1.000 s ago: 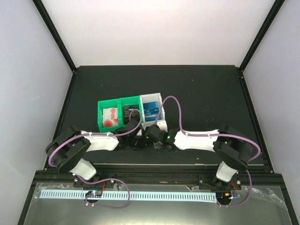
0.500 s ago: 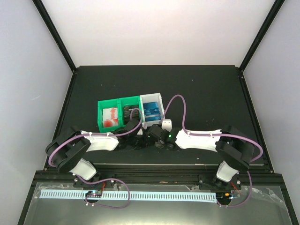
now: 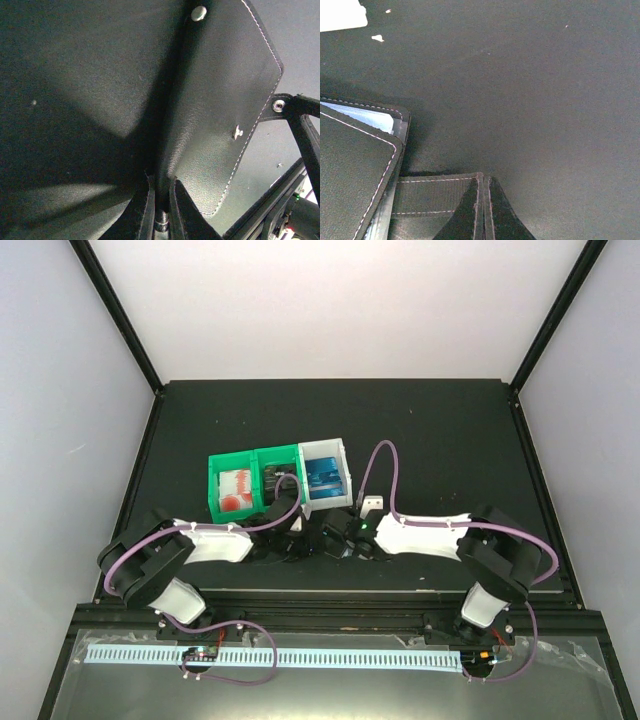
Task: Put the credit cards into the card holder
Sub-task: Open the card holder at the center of the board.
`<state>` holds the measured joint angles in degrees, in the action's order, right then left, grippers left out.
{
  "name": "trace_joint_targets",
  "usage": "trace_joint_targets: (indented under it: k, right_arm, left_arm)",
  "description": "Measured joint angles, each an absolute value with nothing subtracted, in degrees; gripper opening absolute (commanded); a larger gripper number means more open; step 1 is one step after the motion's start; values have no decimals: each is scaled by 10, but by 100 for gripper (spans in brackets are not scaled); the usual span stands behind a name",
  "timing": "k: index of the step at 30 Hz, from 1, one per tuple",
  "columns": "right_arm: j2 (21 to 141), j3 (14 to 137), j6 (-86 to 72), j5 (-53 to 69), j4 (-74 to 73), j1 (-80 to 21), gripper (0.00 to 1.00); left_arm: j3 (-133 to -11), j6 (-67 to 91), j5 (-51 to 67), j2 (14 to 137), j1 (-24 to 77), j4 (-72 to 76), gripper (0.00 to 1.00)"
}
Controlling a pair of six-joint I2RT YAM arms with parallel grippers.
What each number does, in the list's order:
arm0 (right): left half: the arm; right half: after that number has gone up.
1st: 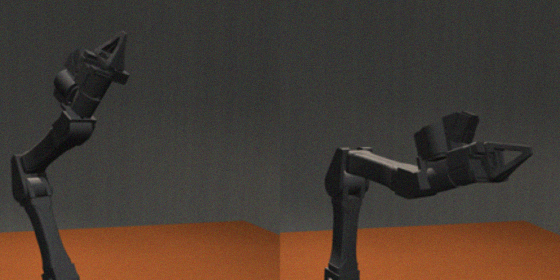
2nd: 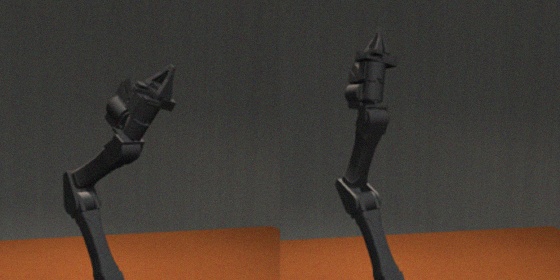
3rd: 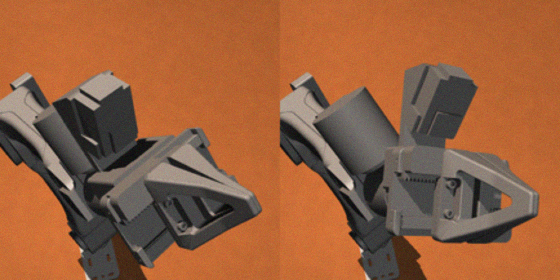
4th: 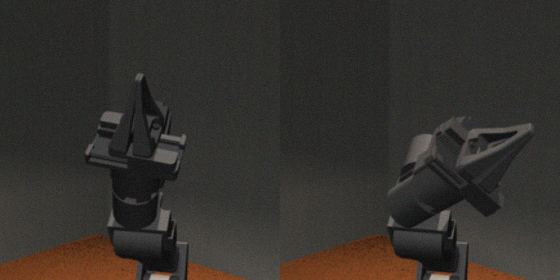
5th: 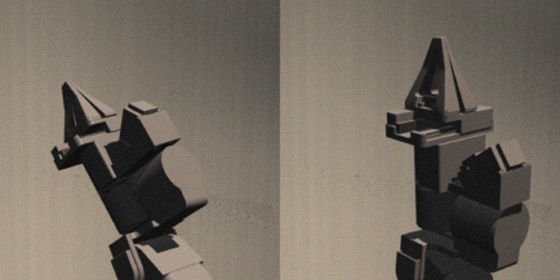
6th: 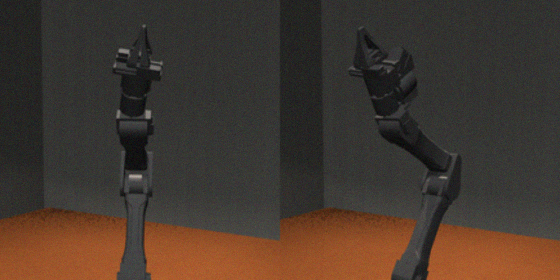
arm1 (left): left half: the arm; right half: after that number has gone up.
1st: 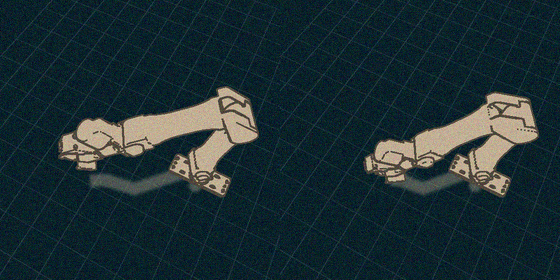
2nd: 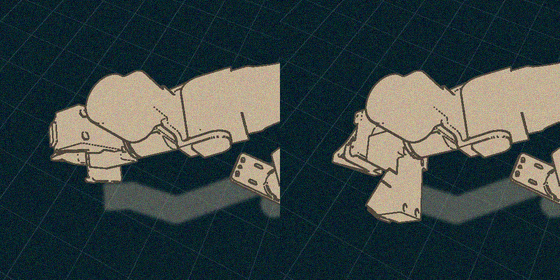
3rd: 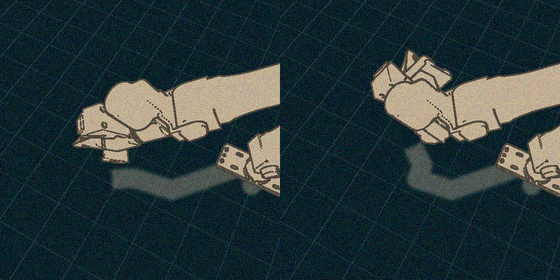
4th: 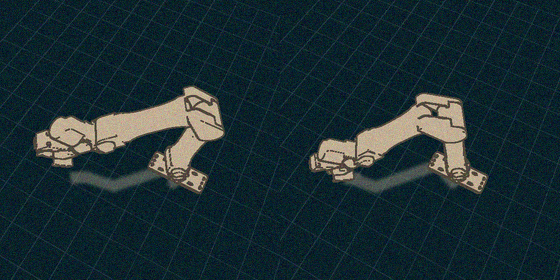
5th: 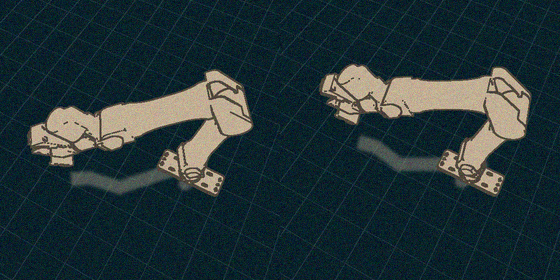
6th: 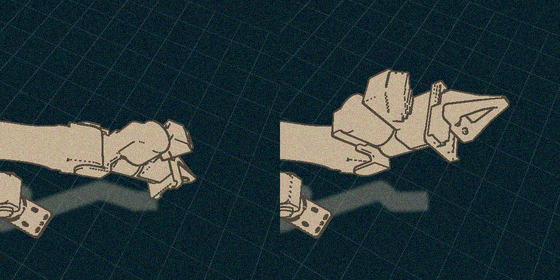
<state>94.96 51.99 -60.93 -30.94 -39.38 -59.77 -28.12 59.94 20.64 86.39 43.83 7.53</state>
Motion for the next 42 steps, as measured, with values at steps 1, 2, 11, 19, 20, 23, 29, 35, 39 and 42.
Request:
trace_joint_targets:
  k: [1, 2, 11, 19, 20, 23, 29, 35, 39, 42]
  right_arm:
    - [950, 520, -611, -310, -397, -600, 1]
    - [950, 520, -611, -310, -398, -600, 1]
    - [855, 435, -557, -259, -296, -571, 30]
    - [857, 414, -522, -194, -224, -543, 39]
    - [859, 414, -521, -187, -216, -542, 38]
    - [870, 412, -517, -168, -196, -539, 33]
    - [888, 407, -523, -154, -183, -535, 8]
    - [894, 412, -528, -141, -178, -529, 1]
    - [883, 415, -522, -128, -193, -524, 1]
    - [856, 418, -508, -109, -218, -517, 1]
  left_arm:
    - [-281, 600, 207, 864, 439, 75, 2]
    - [-281, 600, 208, 864, 439, 76, 2]
    - [-281, 596, 212, 864, 438, 69, 18]
    - [-284, 590, 213, 863, 438, 67, 22]
    - [-284, 590, 213, 863, 438, 67, 23]
    - [-285, 589, 213, 863, 438, 67, 23]
    - [-286, 588, 213, 863, 438, 65, 24]
    - [-286, 587, 201, 846, 437, 53, 50]
    - [-281, 579, 181, 813, 436, 36, 70]
    - [-279, 570, 170, 786, 436, 28, 79]
